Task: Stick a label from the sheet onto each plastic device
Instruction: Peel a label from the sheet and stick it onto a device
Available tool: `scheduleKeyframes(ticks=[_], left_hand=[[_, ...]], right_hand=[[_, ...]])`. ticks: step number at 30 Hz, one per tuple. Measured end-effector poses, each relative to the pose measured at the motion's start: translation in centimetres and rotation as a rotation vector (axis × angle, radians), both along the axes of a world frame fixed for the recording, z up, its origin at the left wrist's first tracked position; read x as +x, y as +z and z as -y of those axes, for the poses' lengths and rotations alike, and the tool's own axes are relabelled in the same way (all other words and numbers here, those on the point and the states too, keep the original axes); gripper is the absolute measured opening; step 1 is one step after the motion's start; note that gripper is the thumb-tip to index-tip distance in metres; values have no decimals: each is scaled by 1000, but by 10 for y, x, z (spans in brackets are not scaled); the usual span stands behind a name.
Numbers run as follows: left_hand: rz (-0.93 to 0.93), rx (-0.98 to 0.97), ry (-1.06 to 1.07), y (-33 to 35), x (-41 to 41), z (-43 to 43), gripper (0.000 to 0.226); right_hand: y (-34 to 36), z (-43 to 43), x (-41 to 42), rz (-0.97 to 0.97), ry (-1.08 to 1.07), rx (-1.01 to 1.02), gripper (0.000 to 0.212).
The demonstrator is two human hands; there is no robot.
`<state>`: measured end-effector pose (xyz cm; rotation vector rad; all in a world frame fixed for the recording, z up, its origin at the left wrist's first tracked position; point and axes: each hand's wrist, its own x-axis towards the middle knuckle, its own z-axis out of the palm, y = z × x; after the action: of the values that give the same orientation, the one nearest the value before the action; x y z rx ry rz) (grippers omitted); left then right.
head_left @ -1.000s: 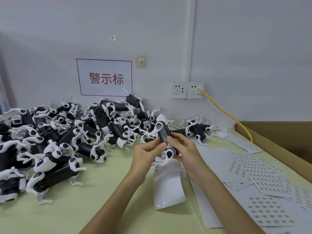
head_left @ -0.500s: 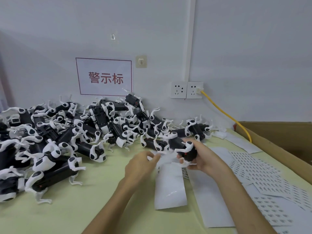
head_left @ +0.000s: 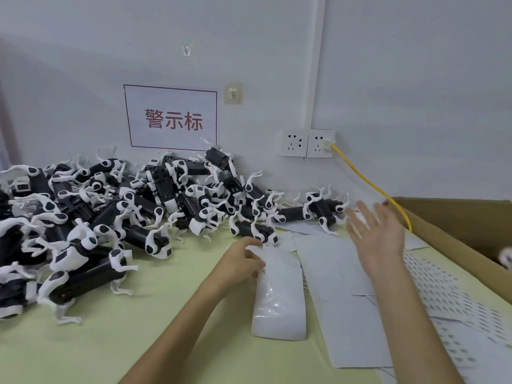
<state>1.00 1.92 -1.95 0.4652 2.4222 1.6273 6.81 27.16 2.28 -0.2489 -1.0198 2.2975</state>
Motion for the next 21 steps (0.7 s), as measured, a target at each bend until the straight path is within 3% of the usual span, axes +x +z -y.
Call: scheduleKeyframes(ticks=[5, 7, 9, 15, 21], left_hand=[[-74, -53, 23, -5, -2, -1, 43], [-167, -130, 58, -10, -4, -1, 43], [-297, -216, 113, -13, -8, 1, 40], [-445, -281, 155, -20, -14, 1, 39], [-368, -316, 121, -12, -30, -5, 43]], right_hand=[[-7, 49, -14, 306, 38, 826, 20], [-21, 63, -19, 353, 65, 1149, 26], [-33, 74, -23, 374, 141, 1334, 37], [-48, 88, -29, 421, 259, 1544, 45], [-50, 86, -33, 354, 198, 1544, 38]])
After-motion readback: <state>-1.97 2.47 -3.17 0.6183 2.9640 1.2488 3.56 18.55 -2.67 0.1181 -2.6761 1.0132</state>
